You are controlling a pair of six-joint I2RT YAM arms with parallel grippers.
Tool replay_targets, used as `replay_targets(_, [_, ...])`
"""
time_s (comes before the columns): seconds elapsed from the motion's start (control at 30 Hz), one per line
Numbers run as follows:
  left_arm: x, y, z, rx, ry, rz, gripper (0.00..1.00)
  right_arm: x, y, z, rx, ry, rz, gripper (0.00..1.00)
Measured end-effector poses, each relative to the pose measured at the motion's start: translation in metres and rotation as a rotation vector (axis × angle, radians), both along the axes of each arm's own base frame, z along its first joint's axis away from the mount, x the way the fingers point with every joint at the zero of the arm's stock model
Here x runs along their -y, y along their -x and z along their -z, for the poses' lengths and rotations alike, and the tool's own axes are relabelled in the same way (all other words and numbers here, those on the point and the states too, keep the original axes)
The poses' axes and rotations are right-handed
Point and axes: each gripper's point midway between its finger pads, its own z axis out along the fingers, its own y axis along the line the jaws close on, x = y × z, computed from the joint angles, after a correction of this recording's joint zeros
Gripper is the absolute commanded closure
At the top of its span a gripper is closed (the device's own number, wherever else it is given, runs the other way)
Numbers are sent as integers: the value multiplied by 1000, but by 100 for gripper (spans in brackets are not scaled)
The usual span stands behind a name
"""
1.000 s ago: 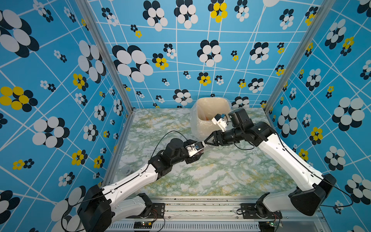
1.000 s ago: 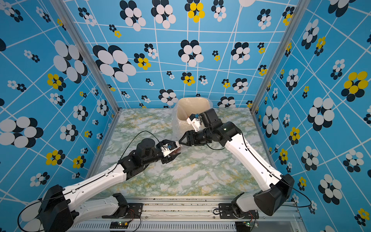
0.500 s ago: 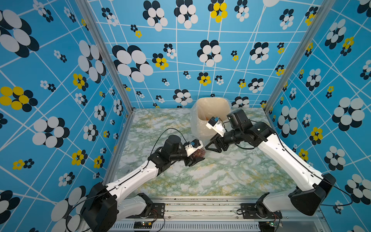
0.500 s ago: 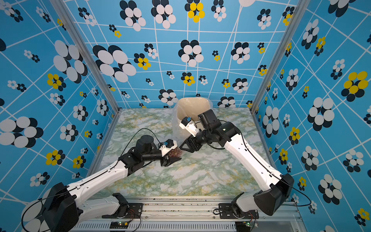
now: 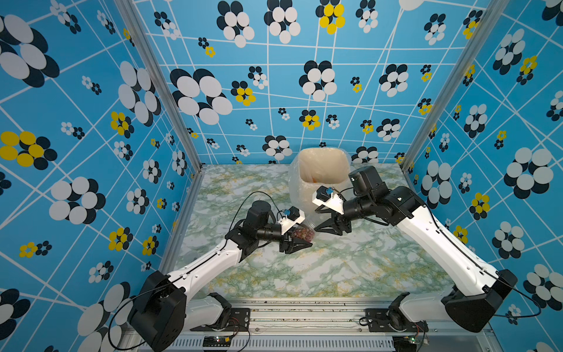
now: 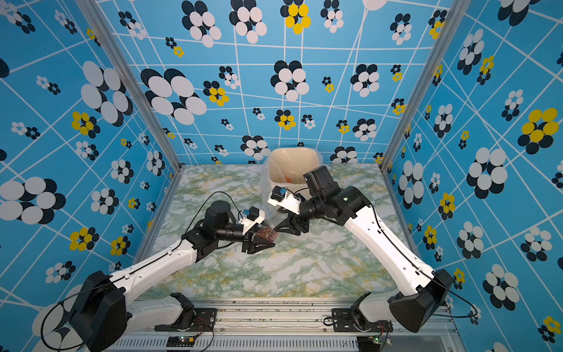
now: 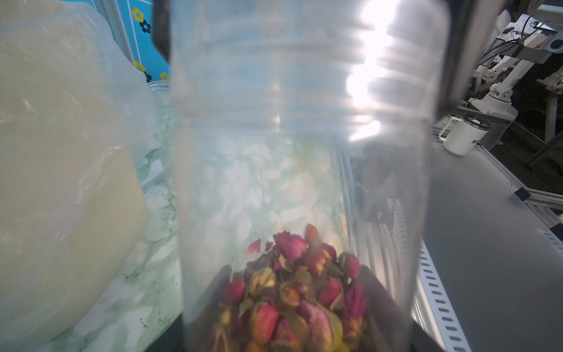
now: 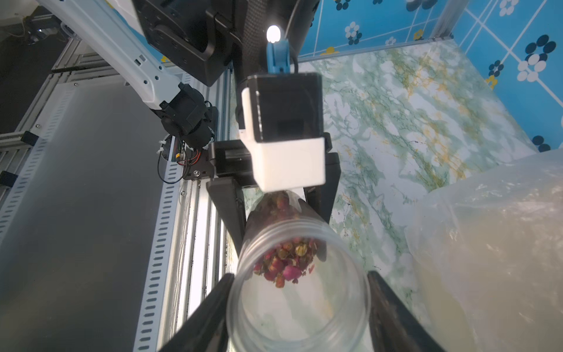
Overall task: Empty the moldy dried flower tea in the jars
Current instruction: Unscrew the lid from the jar.
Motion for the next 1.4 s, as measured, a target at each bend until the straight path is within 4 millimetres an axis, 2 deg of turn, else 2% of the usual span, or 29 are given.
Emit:
replay_targets(0.07, [0, 0, 1, -10, 0, 6, 83, 0, 0, 1, 13, 3, -11, 77])
replay_targets(0.17, [1, 0, 1, -13, 4, 8, 83, 0, 0, 2, 27, 2, -21, 65])
replay_targets(0.27, [0, -1, 0, -12, 6, 4, 82, -1, -2, 1, 31, -5, -16, 44])
replay_targets(0.4, [-1, -7, 1, 6, -2, -25, 81, -2, -5, -1, 2, -18, 23, 26])
replay_targets(0.5, [-3, -18, 2, 37, -24, -99, 81, -4, -11, -6, -37, -46, 87, 4])
replay_targets(0.53, [-5, -23, 2, 50, -32, -132, 81, -5, -12, -10, -50, -66, 108, 1])
replay_targets(0.73, [-17, -52, -1, 140, -79, -310, 81, 1, -6, -36, -160, -208, 271, 1])
replay_targets(0.87, [-23, -63, -1, 194, -109, -387, 81, 7, -15, -48, -256, -266, 429, 1])
replay_targets(1.0, [-21, -66, 3, 270, -162, -428, 81, 8, -35, -41, -383, -273, 598, 2])
replay_targets(1.13, [-17, -66, 5, 355, -210, -452, 81, 5, -52, -26, -496, -258, 724, 5])
replay_targets(1.4, [-22, -73, 7, 428, -266, -502, 81, -1, -61, 0, -653, -221, 830, 12])
